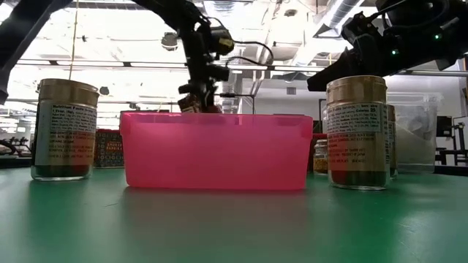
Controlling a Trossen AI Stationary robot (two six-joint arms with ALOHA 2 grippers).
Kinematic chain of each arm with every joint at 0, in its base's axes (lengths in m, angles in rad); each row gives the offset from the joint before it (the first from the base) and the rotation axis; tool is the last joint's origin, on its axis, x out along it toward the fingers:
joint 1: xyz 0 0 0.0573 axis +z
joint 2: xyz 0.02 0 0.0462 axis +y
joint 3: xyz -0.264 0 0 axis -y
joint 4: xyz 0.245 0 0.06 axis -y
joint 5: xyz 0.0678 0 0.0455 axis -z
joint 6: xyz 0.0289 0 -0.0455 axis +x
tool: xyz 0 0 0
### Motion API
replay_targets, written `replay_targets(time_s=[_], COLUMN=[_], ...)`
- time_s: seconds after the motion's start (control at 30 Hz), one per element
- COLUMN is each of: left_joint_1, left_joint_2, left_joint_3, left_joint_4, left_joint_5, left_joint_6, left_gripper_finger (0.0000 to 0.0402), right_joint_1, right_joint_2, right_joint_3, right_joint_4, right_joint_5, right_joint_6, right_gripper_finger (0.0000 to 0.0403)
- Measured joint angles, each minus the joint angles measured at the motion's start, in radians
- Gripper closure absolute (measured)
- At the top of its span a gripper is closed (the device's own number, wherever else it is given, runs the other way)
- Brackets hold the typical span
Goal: Sort spices by type
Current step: Put the red seasoning can into the orange bin
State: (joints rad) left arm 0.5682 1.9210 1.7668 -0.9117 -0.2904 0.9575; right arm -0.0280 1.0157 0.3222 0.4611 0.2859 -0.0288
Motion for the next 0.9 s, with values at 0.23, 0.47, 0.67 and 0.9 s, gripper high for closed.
replay_targets(time_s=[0.23, 0.47, 0.67, 0.9], left_joint_1=[0.003, 0.012, 0.022, 0.03], left_joint_2=[0.03, 0.045, 0.11, 0.14], left_joint_3=[0.0, -0.001, -0.005, -0.004], left_joint_4=[0.071, 0.08, 0.065, 0.076], left_joint_5=[0.006, 0.08, 0.057, 0.048], left_joint_6=[0.564, 0.994, 1.116, 1.09], left_gripper_finger=[0.0187, 0.0187, 0.0187, 0.0178], right_joint_1=[0.0, 0.0, 0.001, 0.001], right_joint_2=[0.0, 0.0, 0.0, 0.0], right_joint_3=[0.0, 0.0, 0.0, 0.0], right_joint_4=[-0.005, -0.005, -0.006, -0.008], right_joint_5=[0.0, 0.0, 0.0, 0.0], right_joint_6=[-0.002, -0.006, -0.006, -0.007], right_gripper_finger=[0.0127, 0.0127, 0.0127, 0.0127])
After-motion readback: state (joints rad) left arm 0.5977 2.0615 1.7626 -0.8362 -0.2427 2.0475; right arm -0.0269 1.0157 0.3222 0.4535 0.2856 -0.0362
